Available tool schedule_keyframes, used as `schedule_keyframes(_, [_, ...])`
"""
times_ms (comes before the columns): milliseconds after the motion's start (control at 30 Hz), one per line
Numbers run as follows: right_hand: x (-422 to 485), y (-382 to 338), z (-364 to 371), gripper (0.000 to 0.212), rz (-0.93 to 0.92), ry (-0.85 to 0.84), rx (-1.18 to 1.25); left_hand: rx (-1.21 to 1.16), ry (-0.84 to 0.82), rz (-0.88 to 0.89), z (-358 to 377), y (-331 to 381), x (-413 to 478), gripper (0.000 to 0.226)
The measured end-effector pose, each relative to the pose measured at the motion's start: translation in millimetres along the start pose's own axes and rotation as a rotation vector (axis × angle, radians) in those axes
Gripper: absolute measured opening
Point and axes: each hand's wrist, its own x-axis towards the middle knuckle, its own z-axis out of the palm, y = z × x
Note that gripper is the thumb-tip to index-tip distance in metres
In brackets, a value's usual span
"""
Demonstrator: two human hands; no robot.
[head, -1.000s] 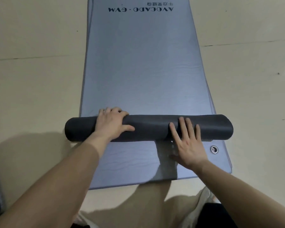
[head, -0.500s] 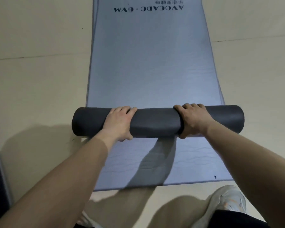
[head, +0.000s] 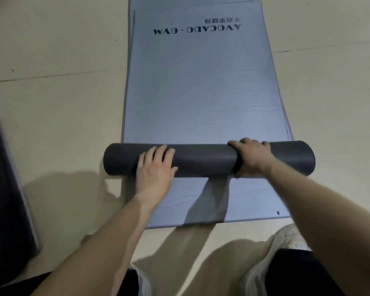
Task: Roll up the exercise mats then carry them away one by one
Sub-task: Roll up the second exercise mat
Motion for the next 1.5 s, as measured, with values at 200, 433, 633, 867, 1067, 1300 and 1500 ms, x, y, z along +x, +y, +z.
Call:
schedule_keyframes(200, [17,-5,-5,0.137,0.049,0.151,-0.050,0.070,-0.206,-0.010,20,-5,50,0.142])
schedule_keyframes(433, [58,2,23,0.124,0.005,0.491,-0.200,0.110,-0.131,0.131,19,-29,120,0.149])
schedule_keyframes(633, [52,1,-8,0.107,-0.005,0.332,-0.239,0.124,-0.138,0.136,4,-18,118,0.118])
schedule_keyframes(867, [-25,-7,23,0.106,-0.094,0.025,-0.173,0.041,-0.519,0.198,-4,-3,42,0.109])
schedule_keyframes(1067, [-77,-31,73,0.138,-0.003,0.183,-0.167,-0.198,-0.777,0.110,-25,-11,64,0.117])
schedule_keyframes(1300, [-14,-18,32,0.144,-0.028,0.143,0.001,-0.052,-0.073,-0.070,-6,7,11,0.081])
schedule_keyframes(1500, [-1,-8,44,0.126,-0.024,0.460,-0.093,0.028,-0.199,-0.002,11,1,62,0.136])
